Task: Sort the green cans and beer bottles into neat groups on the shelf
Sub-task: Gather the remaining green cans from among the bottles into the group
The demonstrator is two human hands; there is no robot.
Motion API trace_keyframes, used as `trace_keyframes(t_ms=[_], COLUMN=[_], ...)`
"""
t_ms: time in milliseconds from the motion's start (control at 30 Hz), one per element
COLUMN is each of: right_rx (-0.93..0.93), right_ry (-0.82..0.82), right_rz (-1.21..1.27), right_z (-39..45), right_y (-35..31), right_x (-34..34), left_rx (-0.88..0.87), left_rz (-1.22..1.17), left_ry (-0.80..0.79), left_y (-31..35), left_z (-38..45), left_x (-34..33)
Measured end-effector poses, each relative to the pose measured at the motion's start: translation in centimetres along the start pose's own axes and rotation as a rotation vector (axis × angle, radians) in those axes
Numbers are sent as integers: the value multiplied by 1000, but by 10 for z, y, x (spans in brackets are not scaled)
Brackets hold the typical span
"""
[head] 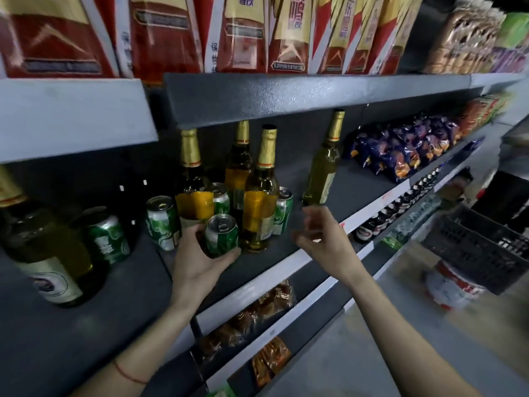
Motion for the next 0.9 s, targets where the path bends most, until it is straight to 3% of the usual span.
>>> trace_keyframes(t_ms=[200,433,600,900], right_rx=[7,5,6,125], right_ry=[-96,-365,-468,-302], right_rz=[9,171,203,259], right_z=[70,123,134,130], right_y=[45,84,97,71], right_x=[-10,-47,-66,-24], left_rx=[80,133,170,234], left_rz=[220,195,242,242], left_ry=[201,288,393,553], left_y=[4,12,34,66], left_z=[-6,-19,-44,-96], left_x=[-3,2,27,73])
Point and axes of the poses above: each hand's wrist, its own z-axis towards the middle knuckle, its own x-axis out of the back of the hand, y = z × x, the point moved 10 cm from there along z, towards the middle knuckle, and after that the axes turned 11 degrees about z, right-handed, at the moved point
